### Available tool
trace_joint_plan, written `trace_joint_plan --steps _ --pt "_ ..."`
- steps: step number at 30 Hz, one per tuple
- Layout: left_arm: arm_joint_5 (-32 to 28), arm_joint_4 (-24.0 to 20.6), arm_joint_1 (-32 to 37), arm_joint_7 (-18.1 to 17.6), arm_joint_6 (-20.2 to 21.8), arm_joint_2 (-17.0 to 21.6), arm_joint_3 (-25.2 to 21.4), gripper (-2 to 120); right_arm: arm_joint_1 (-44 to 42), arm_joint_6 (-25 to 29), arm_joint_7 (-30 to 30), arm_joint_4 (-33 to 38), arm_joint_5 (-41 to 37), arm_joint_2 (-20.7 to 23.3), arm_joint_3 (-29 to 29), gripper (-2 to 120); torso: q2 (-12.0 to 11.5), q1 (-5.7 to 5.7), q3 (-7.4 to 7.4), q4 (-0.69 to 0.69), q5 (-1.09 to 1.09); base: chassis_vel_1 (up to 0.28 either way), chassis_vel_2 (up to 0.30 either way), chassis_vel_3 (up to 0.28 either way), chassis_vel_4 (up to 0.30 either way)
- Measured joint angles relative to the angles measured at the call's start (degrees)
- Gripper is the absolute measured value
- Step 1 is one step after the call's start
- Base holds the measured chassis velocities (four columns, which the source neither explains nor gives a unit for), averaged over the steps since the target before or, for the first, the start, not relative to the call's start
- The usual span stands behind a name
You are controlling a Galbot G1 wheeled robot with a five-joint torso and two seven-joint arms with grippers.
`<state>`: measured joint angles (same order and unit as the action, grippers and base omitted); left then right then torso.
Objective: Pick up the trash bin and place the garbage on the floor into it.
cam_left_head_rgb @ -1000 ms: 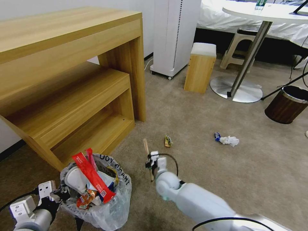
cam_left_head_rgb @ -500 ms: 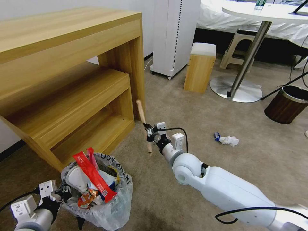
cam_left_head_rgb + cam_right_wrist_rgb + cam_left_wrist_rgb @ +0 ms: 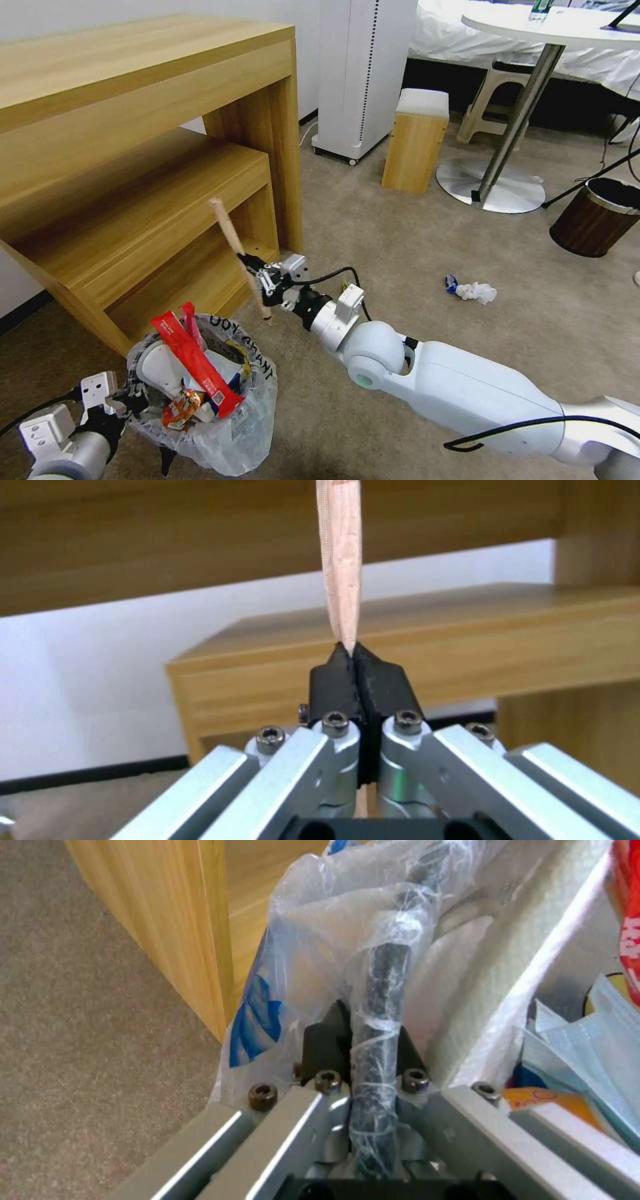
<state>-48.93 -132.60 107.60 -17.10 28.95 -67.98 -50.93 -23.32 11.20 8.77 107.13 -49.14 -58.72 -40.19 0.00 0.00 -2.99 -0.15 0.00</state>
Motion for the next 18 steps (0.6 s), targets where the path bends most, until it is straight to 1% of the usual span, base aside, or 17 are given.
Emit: trace_joint_plan --steps 3,5,8,10,12,13,16,18 --pt "-0.1 0.0 -0.2 0.0 0.0 -0.1 0.0 0 1.0 1.5 -1.4 -1.6 1.1 -0.8 -2.4 0 0.0 0.0 0.0 0.0 0.0 0.0 0.0 0.0 0.0" --pt "-0.1 0.0 -0.3 0.0 0.0 -0.1 0.0 0 1.2 1.9 -1.7 -2.0 1.4 -0.9 -2.9 0 0.0 0.0 0.0 0.0 0.0 0.0 0.0 0.0 0.0" --pt "-0.3 -0.3 -0.3 0.0 0.0 -0.1 0.0 0 1.4 3.5 -3.1 -6.1 3.2 -3.2 -6.0 0 0.0 0.0 0.0 0.0 -0.01 0.0 0.0 0.0 0.0" --pt "-0.3 -0.4 -0.2 0.0 0.0 -0.1 0.1 0 1.4 3.7 -3.2 -6.7 3.5 -3.6 -6.6 0 0.0 0.0 0.0 0.0 0.0 0.0 0.0 0.0 0.0" --pt "-0.3 -0.8 -0.1 0.0 0.0 -0.2 0.1 0 1.3 4.0 -3.5 -7.8 3.8 -5.5 -8.0 0 0.0 0.0 0.0 0.0 0.0 0.0 0.0 0.0 0.0" --pt "-0.3 -0.8 -0.1 0.0 0.0 -0.2 0.1 0 1.3 4.0 -3.5 -7.8 3.8 -5.5 -8.0 0 0.0 0.0 0.0 0.0 0.0 0.0 0.0 0.0 0.0" --pt "-0.3 -0.9 0.1 0.0 0.0 -0.3 0.0 0 1.3 4.4 -3.8 -8.7 4.5 -7.4 -8.9 0 0.0 0.0 0.0 0.0 0.0 0.0 0.0 0.0 0.0" --pt "-0.3 -0.9 0.1 0.0 0.0 -0.3 0.0 0 1.3 4.4 -3.8 -8.7 4.6 -7.6 -9.0 0 0.0 0.0 0.0 0.01 0.0 0.0 0.0 0.0 0.0"
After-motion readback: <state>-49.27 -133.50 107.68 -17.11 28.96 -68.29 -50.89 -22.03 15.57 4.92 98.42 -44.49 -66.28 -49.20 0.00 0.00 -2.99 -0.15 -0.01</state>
